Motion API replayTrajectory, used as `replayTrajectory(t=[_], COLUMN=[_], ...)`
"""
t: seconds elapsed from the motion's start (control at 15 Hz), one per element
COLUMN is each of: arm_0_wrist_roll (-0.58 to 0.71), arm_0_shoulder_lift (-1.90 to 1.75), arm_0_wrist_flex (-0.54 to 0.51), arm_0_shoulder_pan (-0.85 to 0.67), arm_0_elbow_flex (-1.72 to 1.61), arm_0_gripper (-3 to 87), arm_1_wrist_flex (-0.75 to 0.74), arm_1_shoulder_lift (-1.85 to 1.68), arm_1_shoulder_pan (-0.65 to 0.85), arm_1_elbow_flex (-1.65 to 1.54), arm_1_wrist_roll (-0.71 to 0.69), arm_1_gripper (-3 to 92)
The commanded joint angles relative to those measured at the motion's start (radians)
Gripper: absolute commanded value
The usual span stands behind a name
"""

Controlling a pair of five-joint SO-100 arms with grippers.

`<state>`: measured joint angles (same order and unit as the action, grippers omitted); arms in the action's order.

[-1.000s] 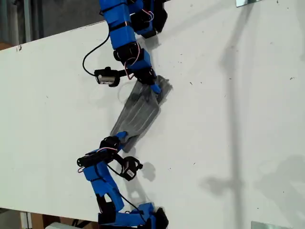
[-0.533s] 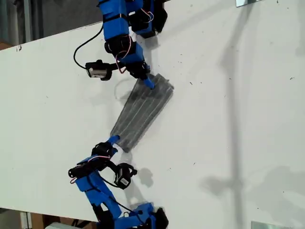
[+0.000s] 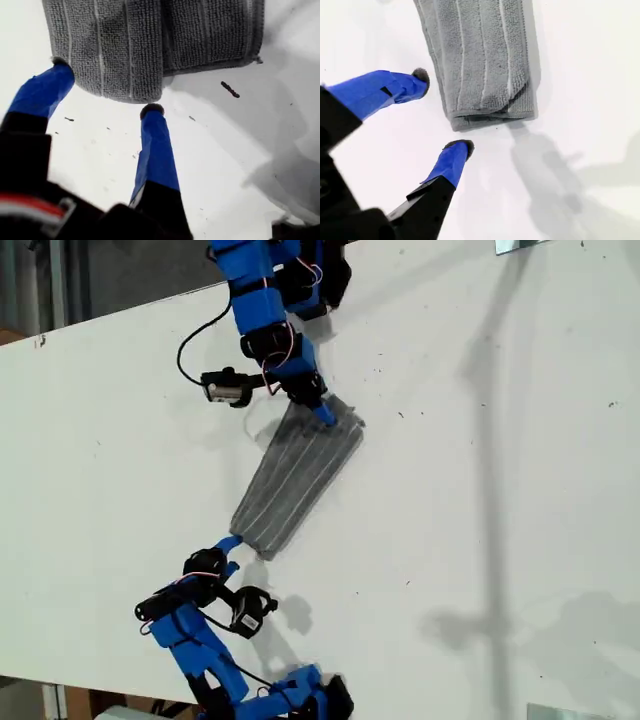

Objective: Grasp corners of a square towel and fold twice.

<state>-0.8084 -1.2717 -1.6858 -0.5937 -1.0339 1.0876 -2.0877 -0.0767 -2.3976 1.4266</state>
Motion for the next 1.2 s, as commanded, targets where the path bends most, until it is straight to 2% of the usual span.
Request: replayTrajectory(t=[0.0, 0.27, 0.53, 0.8, 1.13], arm_0_wrist_roll=[-0.009, -0.020, -0.028, -0.032, -0.041], arm_0_shoulder_lift=[-0.086, -0.095, -0.095, -0.094, -0.094], arm_0_wrist_flex=[-0.008, -0.008, -0.006, -0.005, 0.000], arm_0_shoulder_pan=[0.020, 0.043, 0.058, 0.081, 0.097], arm_0_elbow_flex=[0.006, -0.006, -0.012, -0.017, -0.014], arm_0_gripper=[22.4, 22.4, 22.4, 22.4, 22.4], arm_1_wrist_flex=[-0.035, 0.012, 0.356, 0.391, 0.356], arm_1_shoulder_lift=[0.028, 0.250, 0.795, 0.755, 0.663], arm_1_shoulder_pan=[-0.014, -0.063, -0.052, 0.049, 0.272], arm_1_elbow_flex=[-0.018, 0.098, 0.574, 0.558, 0.499], arm_1_wrist_roll=[0.035, 0.072, 0.060, 0.020, -0.183], arm_1_gripper=[30.9, 30.4, 31.0, 30.9, 30.2])
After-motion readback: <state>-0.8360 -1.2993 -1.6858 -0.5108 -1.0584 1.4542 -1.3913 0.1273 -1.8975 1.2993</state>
